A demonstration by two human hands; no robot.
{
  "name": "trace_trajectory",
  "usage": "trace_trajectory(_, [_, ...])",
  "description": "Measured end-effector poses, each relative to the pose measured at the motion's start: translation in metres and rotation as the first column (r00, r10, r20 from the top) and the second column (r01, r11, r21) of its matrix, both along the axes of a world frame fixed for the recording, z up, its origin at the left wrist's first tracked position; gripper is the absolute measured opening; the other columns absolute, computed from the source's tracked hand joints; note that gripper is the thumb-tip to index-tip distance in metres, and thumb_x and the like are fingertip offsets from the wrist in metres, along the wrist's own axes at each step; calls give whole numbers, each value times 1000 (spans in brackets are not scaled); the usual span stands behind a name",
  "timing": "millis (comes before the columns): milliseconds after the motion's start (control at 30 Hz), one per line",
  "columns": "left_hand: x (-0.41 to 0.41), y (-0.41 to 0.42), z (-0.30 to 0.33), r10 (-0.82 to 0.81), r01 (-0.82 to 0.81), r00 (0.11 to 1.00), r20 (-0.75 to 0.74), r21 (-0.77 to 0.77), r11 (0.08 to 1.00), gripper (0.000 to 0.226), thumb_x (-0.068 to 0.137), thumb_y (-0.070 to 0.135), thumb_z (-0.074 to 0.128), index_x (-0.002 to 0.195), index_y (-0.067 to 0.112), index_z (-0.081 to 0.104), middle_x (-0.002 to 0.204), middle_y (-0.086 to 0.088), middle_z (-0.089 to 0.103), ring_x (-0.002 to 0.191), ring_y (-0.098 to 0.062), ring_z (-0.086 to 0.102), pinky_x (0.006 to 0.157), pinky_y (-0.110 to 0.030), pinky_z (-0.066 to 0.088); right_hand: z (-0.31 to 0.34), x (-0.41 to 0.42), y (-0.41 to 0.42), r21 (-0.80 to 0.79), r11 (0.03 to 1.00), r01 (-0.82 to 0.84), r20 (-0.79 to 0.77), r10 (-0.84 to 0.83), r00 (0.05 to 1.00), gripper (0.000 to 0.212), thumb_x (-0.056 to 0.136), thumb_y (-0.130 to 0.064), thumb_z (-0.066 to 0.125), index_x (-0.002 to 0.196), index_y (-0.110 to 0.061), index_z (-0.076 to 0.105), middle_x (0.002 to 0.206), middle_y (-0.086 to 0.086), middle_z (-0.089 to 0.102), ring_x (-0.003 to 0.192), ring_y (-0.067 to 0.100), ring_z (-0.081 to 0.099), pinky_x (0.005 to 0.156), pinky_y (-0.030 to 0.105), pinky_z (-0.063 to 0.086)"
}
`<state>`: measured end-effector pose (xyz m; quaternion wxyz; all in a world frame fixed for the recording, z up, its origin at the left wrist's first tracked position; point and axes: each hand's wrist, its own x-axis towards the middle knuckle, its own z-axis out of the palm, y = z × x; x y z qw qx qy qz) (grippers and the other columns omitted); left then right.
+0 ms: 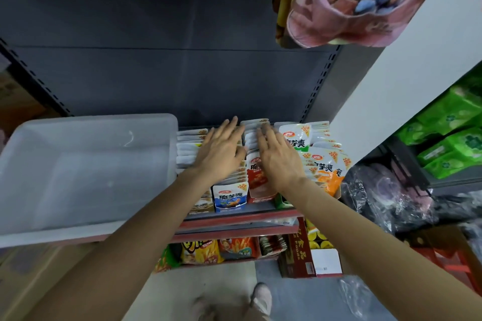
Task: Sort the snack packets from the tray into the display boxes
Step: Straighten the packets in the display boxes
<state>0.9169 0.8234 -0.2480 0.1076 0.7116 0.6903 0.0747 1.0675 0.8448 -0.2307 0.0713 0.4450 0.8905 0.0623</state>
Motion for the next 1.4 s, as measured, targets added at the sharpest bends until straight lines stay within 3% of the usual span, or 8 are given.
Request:
trace_trajectory(100, [0, 1, -4, 14, -18, 997, -77, -53, 998, 57, 102, 41, 15, 150, 18, -4, 158, -3, -12, 146, -16, -9, 118, -34, -3, -4, 0, 11, -61, 997, -39, 35, 41, 999, 76, 99, -17, 43, 146, -1, -14, 157, 16, -11, 146, 26, -7, 118, 34, 0])
trace_trajectory(367, [-2, 13, 1, 35, -45, 997, -62, -158, 986, 60, 101, 39, 19, 150, 17, -7, 157, -2, -17, 144, -15, -15, 116, -35, -9, -6, -11, 15, -55, 998, -7, 90, 12, 996, 65, 103, -26, 28, 145, 2, -13, 156, 19, -8, 146, 28, -4, 118, 36, 0])
trace_trajectory(500, [-1, 4, 5, 107, -107, 994, 2, -69, 992, 57, 102, 34, 20, 150, 16, -4, 158, -2, -9, 145, -13, -10, 116, -34, -9, 1, -8, 23, -18, 996, -92, 211, 93, 973, 73, 101, -40, 26, 145, 4, -13, 156, 21, -8, 146, 31, -4, 116, 39, -7])
trace_trajectory(667, [-3, -21, 3, 165, -169, 984, -67, -60, 984, 57, 102, 38, 18, 150, 17, -4, 158, -1, -8, 145, -15, -10, 116, -36, -7, 8, -8, 45, -55, 981, -186, 320, 194, 927, 92, 94, -60, 29, 145, 3, -15, 156, 22, -11, 146, 31, -6, 117, 41, -9])
trace_trajectory(967, [9, -21, 9, 193, -194, 981, -19, -94, 977, 84, 90, 62, 38, 151, 18, -1, 159, -2, -9, 146, -15, -9, 119, -36, -2, 28, -11, 87, -219, 943, -249, 199, 293, 935, 114, 72, -73, 57, 150, -12, 1, 155, 12, 17, 145, 24, 13, 117, 45, -9])
trace_trajectory(1100, [5, -23, 7, 143, -145, 989, -24, -187, 972, 115, 69, 81, 46, 149, 21, -10, 156, -1, -20, 144, -15, -18, 119, -37, -6, 34, -20, 103, -420, 885, -203, 199, 308, 930, 107, 69, -65, 68, 147, -15, 15, 151, 7, 31, 142, 27, 19, 116, 40, 11])
trace_trajectory(1200, [2, -25, 4, 127, -132, 991, -39, -205, 970, 120, 64, 83, 46, 149, 21, -12, 156, 0, -21, 143, -14, -20, 119, -37, -5, 37, -25, 111, -505, 850, -147, 159, 259, 953, 105, 64, -54, 78, 144, -21, 20, 141, 5, 44, 127, 26, 42, 85, 32, 41])
trace_trajectory(1400, [8, -24, 6, 162, -168, 986, -44, -174, 970, 115, 71, 78, 51, 150, 20, -10, 157, -1, -20, 144, -15, -18, 118, -35, -7, 33, -23, 111, -501, 850, -164, 128, 260, 957, 103, 64, -54, 79, 142, -21, 21, 130, 3, 54, 111, 24, 54, 77, 31, 45])
